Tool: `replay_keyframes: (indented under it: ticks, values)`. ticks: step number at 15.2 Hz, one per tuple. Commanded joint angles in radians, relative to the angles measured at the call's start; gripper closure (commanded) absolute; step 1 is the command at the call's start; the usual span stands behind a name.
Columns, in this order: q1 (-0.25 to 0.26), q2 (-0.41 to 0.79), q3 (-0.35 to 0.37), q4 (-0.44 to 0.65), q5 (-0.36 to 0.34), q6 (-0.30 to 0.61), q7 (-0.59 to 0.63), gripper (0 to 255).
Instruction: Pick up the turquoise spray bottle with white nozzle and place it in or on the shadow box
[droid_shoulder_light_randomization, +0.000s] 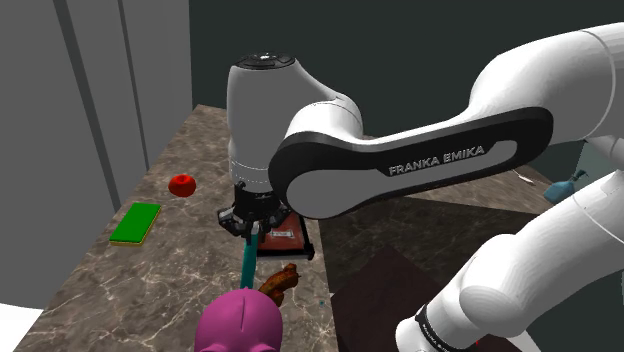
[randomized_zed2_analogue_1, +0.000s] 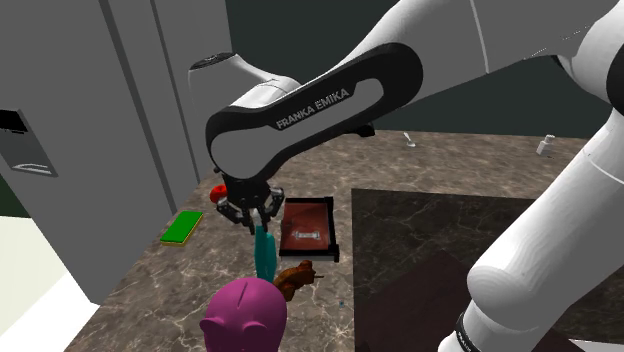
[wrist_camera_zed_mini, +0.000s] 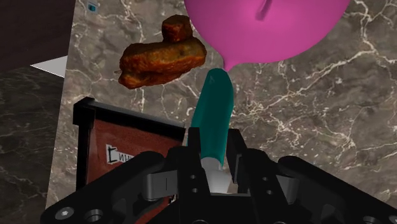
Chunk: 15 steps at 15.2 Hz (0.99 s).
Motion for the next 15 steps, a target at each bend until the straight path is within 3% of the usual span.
replay_keyframes:
  ticks: [1,15]
  values:
    - [0.000,-0.010,-0.004,0.013,0.006,-0.021,-0.007,255]
    - [0.000,-0.061,-0.032,0.161,0.033,-0.208,-0.045,255]
